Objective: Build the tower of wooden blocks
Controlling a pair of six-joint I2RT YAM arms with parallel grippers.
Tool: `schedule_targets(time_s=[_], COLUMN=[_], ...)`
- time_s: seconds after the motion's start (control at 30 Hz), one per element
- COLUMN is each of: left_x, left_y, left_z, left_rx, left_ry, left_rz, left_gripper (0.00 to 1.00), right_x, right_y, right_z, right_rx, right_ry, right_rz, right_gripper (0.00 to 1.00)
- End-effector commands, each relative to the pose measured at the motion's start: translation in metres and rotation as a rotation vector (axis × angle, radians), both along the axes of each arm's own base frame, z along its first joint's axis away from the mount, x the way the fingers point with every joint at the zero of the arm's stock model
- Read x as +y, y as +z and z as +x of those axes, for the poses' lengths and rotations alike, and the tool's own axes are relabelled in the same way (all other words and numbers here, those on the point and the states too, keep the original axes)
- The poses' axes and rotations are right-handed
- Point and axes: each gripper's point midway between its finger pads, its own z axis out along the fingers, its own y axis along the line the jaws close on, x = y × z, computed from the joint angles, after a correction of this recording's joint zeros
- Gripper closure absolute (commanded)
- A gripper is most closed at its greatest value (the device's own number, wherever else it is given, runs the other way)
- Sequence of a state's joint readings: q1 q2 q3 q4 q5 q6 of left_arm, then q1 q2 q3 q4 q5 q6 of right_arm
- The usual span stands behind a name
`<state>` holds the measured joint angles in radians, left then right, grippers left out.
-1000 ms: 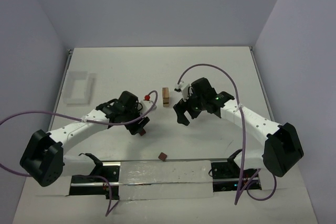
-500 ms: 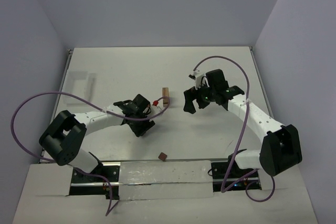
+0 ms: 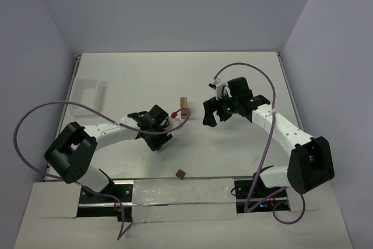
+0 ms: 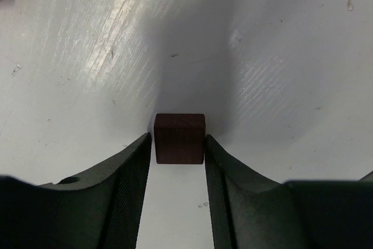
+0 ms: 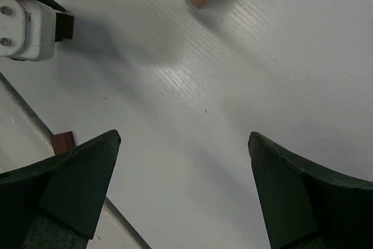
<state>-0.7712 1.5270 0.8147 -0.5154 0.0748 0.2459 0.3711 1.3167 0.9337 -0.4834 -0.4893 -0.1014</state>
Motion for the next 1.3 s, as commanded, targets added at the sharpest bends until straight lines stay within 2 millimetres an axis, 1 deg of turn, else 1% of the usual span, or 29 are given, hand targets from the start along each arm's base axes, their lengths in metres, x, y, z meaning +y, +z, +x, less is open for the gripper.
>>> schedule_targets(time_s=[0.0,0.03,0.07,0.1,0.13,0.17,0.2,0.27,0.37,0.47,0.57,0.63,0.67,0.7,0.77,0.87,0.9,1.1,1.2,1.27], left_x=[-0.027,-0.028,-0.03,-0.032,-0.04,-0.039,-0.043,-0.054,-0.067,-0.076,-0.087,-0.087,-0.09,-0.094,-0.097,-0.1,-0.102,-0.1,-0.101,-0.105], left_y=[0.037,0.044,0.051,0.058,0.075,0.08,0.088,0.111,0.141,0.161,0.178,0.181,0.185,0.189,0.189,0.18,0.174,0.159,0.156,0.156], left_z=[0.008,0.007,0.01,0.013,0.021,0.022,0.027,0.042,0.063,0.08,0.099,0.102,0.107,0.118,0.123,0.131,0.135,0.142,0.143,0.143], left_rx=[-0.03,-0.032,-0.041,-0.05,-0.071,-0.069,-0.072,-0.079,-0.084,-0.079,-0.093,-0.067,-0.059,-0.065,-0.033,-0.014,-0.011,0.0,0.004,0.007], left_ry=[-0.125,-0.158,-0.179,-0.199,-0.234,-0.257,-0.276,-0.317,-0.326,-0.355,-0.392,-0.421,-0.44,-0.452,-0.463,-0.473,-0.479,-0.487,-0.489,-0.492], left_rz=[-0.099,-0.1,-0.103,-0.105,-0.114,-0.104,-0.1,-0.099,-0.152,-0.192,-0.198,-0.191,-0.2,-0.21,-0.214,-0.19,-0.182,-0.145,-0.143,-0.155], left_gripper=[0.72,0.81,0.86,0.9,0.94,0.96,0.95,0.94,0.94,0.95,1.0,0.99,0.98,0.97,0.96,0.96,0.95,0.89,0.86,0.84], right_x=[0.005,0.005,0.005,0.005,0.005,0.005,0.005,0.004,0.003,-0.001,-0.012,-0.02,-0.025,-0.028,-0.038,-0.047,-0.05,-0.058,-0.058,-0.058], right_y=[0.025,0.026,0.026,0.027,0.03,0.032,0.033,0.038,0.046,0.05,0.055,0.059,0.062,0.063,0.066,0.069,0.07,0.07,0.069,0.068], right_z=[0.015,0.016,0.016,0.017,0.019,0.021,0.022,0.027,0.034,0.041,0.054,0.061,0.066,0.069,0.074,0.079,0.081,0.085,0.085,0.086], right_rx=[-0.072,-0.075,-0.075,-0.079,-0.086,-0.092,-0.093,-0.097,-0.106,-0.098,-0.081,-0.077,-0.073,-0.07,-0.071,-0.072,-0.072,-0.069,-0.061,-0.057], right_ry=[0.005,0.005,0.007,0.008,0.01,0.012,0.016,0.02,0.022,0.012,-0.023,-0.048,-0.062,-0.071,-0.094,-0.116,-0.123,-0.139,-0.14,-0.14], right_rz=[0.037,0.036,0.036,0.037,0.036,0.034,0.033,0.03,0.036,0.042,0.057,0.069,0.076,0.078,0.084,0.084,0.084,0.085,0.09,0.091], right_gripper=[0.02,0.02,0.02,0.02,0.02,0.02,0.02,0.02,0.02,0.02,0.02,0.02,0.02,0.02,0.02,0.02,0.02,0.02,0.02,0.02])
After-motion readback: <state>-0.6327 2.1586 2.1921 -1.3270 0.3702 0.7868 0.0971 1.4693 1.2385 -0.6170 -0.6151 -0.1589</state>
